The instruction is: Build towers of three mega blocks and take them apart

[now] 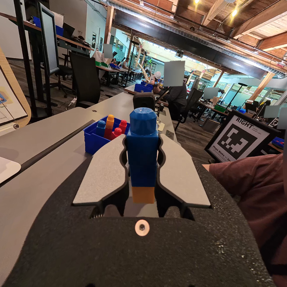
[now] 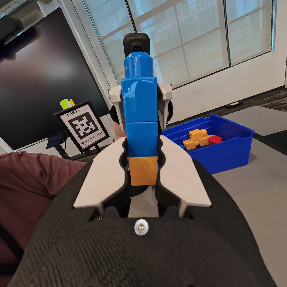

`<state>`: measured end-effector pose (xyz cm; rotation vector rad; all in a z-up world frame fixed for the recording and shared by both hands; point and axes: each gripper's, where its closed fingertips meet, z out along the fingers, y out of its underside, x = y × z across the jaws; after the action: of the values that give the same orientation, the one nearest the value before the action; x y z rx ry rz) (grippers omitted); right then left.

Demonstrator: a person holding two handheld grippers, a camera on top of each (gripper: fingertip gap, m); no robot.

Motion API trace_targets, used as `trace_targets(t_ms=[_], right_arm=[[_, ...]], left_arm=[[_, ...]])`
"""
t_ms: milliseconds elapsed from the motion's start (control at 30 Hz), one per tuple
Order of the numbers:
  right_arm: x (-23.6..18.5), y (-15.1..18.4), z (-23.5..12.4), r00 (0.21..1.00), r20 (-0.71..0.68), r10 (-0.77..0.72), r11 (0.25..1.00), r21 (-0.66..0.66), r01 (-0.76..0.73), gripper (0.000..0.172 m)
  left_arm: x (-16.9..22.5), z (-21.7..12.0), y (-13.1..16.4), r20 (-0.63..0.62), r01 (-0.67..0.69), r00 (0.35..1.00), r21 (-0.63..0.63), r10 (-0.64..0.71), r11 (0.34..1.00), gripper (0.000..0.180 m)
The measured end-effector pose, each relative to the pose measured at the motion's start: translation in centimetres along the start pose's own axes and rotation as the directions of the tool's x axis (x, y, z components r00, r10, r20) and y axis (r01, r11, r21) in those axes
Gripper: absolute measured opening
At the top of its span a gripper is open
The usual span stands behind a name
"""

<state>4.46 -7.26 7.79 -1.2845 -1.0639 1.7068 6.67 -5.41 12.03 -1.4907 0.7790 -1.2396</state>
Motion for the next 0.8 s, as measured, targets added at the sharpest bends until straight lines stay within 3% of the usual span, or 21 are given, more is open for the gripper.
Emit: trace_targets(t_ms=[200,800], right_arm=[[0.37,0.14,0.07,0.999,-0.029,0.014,1.0,-0.002,-0.014,0.035],[-0.02,0.79,0.6,1.0,-0.003,0.001,0.999,-0.032,-0.001,0.035]], left_arm=[[-0.47,0.0,0.13,0.041,0.007,0.999,-0.009,-0.006,1.0,0.036],[0.04,0.04,0.44,0.011,0.009,1.0,-0.036,-0.008,0.999,0.036]])
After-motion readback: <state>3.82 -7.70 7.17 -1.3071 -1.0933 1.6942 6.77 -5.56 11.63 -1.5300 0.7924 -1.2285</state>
